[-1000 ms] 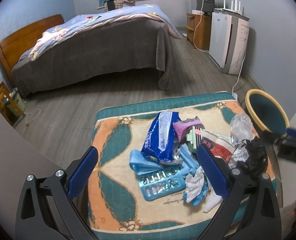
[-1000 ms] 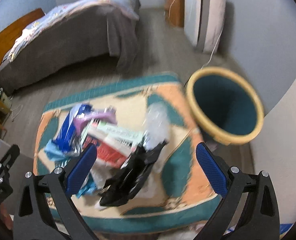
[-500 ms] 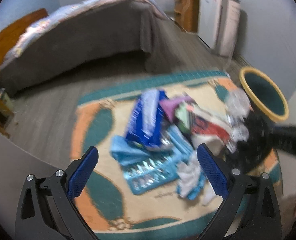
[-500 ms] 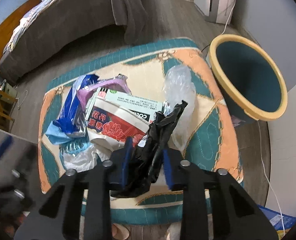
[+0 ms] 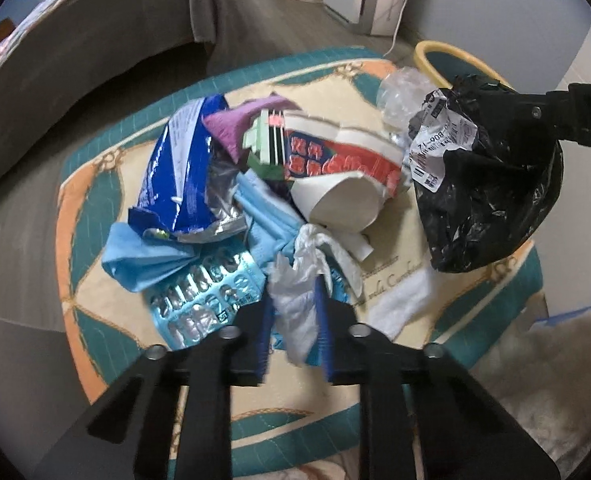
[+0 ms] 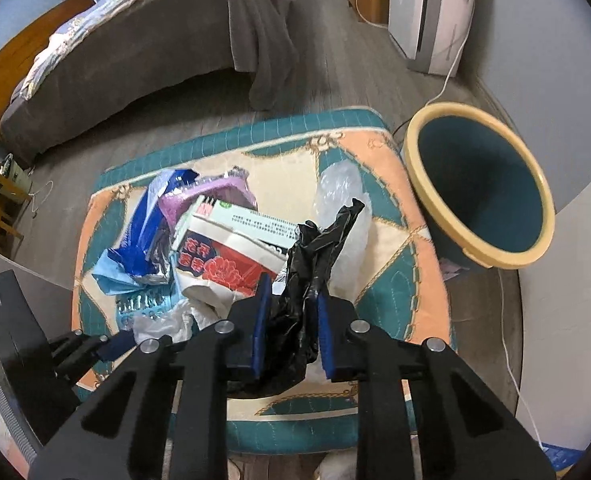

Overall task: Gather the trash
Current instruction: 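Grasp the black plastic bag with the right gripper and lift it, then carry the black bag over the teal bin and open the right gripper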

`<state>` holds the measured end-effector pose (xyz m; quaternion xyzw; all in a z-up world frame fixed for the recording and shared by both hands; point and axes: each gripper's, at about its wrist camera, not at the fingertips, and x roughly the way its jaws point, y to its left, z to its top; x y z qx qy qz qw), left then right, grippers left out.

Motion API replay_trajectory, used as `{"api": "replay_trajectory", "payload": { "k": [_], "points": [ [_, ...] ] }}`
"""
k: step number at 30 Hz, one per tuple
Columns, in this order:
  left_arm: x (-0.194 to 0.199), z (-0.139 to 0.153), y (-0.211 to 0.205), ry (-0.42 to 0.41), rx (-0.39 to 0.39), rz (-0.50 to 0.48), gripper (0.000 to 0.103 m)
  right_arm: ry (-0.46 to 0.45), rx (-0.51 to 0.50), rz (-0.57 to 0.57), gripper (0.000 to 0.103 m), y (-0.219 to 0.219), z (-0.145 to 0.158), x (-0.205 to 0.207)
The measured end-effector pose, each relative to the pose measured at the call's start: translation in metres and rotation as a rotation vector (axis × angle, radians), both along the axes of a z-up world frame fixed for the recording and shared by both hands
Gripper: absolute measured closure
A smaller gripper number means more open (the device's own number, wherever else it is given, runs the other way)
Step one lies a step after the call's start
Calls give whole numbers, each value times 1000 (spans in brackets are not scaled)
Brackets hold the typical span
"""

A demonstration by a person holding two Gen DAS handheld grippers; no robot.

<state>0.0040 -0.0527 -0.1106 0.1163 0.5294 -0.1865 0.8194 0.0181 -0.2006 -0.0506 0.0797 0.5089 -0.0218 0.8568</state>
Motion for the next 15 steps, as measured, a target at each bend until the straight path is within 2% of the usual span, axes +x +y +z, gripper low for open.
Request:
{"api": "replay_trajectory", "payload": {
  "k": [5, 8, 12, 15],
  "points": [
    [-9, 25, -1, -89, -1, -34, 99, -73, -7, -10, 84, -11, 25, -5],
    [-13, 39, 1, -126, -28, -38, 100, -104, 10, -19, 88, -19, 35, -4],
    [-21, 72, -4, -251, -49, -68, 100, -150, 33, -14, 90, -28, 53, -2],
    [-20, 96, -8, -311, -72, -80, 100, -181, 72, -9, 91, -37, 64, 0]
  ]
}}
